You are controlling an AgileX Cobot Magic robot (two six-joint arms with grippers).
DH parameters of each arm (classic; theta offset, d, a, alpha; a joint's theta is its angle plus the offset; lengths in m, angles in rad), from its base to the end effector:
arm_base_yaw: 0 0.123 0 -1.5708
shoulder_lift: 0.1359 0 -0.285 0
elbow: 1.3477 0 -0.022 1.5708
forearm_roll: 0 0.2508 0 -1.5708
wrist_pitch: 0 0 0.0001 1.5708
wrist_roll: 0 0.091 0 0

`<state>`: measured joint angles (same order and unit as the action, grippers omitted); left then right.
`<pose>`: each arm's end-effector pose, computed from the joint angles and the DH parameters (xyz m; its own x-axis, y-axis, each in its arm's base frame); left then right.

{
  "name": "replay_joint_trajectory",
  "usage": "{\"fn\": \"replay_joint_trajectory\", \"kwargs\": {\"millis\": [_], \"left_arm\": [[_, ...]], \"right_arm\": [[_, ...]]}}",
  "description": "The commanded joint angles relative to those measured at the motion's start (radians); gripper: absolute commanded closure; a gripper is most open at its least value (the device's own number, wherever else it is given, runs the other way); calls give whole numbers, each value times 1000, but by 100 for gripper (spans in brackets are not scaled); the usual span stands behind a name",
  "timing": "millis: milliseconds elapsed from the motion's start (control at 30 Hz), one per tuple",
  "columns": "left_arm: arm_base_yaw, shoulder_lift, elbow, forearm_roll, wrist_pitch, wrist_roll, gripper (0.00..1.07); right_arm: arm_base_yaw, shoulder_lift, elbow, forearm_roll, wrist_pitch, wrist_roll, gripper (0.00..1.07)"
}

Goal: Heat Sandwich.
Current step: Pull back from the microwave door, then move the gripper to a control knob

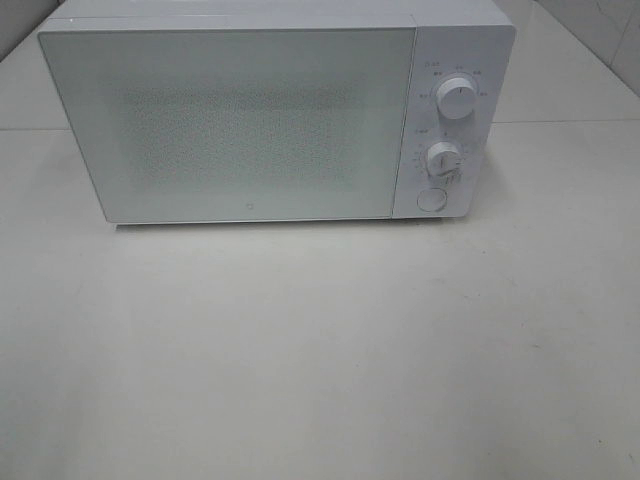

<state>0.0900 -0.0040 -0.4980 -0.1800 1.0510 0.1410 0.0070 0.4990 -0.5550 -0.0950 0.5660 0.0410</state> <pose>-0.0042 -0.0146 0.2786 -0.4343 0.0112 -0.9007 0.0724 0.9971 -0.0225 0.0986 -0.0039 0.3124 -0.4097 -0.0421 -0.9113 0.0234 0.9981 -0.0566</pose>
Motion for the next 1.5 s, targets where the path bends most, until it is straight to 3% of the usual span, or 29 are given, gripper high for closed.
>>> {"fn": "replay_joint_trajectory", "kwargs": {"millis": [33, 967, 1133, 1500], "left_arm": [[-5, -29, 2, -6, -13, -1, 5], [-5, -29, 2, -6, -13, -1, 5], [-5, -29, 2, -6, -13, -1, 5], [-5, -29, 2, -6, -13, -1, 5]], "right_arm": [[-6, 70, -4, 3, -89, -3, 32], [-6, 545, -2, 3, -620, -3, 32], [-4, 621, 56, 9, -795, -8, 30], [15, 722, 182, 167, -1088, -95, 29]]}}
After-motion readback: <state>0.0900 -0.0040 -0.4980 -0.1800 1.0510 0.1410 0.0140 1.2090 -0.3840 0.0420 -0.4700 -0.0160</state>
